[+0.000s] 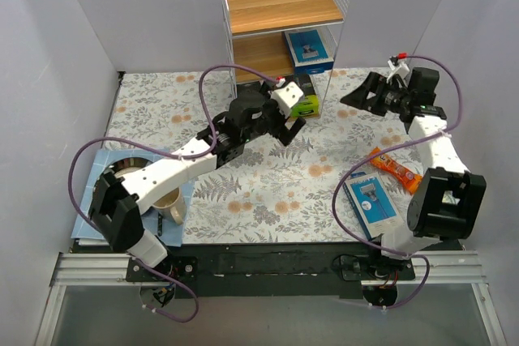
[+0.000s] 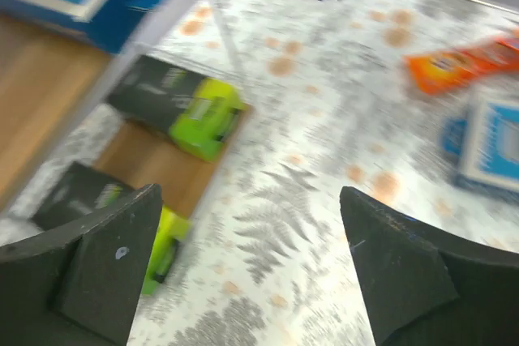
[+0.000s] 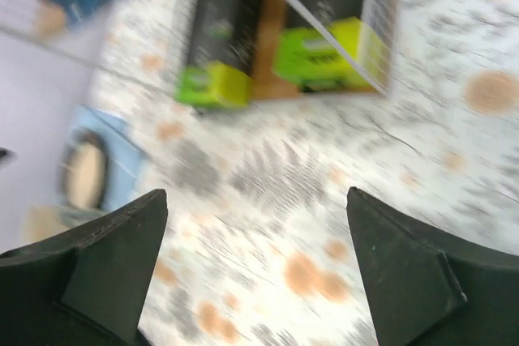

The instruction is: Place and organize the shaving razors onto the shelf

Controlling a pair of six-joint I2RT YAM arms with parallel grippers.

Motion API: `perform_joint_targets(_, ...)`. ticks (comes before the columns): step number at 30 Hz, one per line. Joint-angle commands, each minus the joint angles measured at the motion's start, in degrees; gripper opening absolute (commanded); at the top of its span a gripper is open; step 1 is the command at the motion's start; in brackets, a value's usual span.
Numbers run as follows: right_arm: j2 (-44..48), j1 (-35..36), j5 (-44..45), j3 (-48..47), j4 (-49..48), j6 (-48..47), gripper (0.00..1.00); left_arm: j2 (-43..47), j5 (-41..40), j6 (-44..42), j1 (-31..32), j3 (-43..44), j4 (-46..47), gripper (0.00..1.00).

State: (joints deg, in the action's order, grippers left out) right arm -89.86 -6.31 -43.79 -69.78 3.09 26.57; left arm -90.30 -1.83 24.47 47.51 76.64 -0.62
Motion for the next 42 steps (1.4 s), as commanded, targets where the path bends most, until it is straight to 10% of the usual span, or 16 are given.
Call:
perform_joint_targets(1, 7.9, -0.8, 7.4, -2.7, 35.2, -46.7, 0.99, 5.8, 18.4, -0.2, 0.4, -3.7, -12.3, 0.96)
perform_joint_targets(8, 13.0, -1.5, 22.4, 1.7, 53.7, -71.7, 0.99, 9.2, 17.9, 9.3, 0.3, -11.5, -11.3, 0.98)
perform_joint_targets(22, 2.3, -8.2, 29.3, 12.6, 52.8, -74.9, 0.97, 11.3, 17.1, 13.4, 0.3, -17.9, -10.4, 0.98)
perform_joint_targets(28, -9.2, -5.0, 26.3, 9.7, 54.6, -74.8, 0.66, 13.8, 15.6, 11.0, 0.3, -17.9, -13.7, 0.98)
perform_joint_targets(42, -24.2, 38.8, 21.4, -9.8, 48.8, -84.5, 0.53, 20.1, 4.1, 9.4, -8.3, -14.9, -20.0, 0.98)
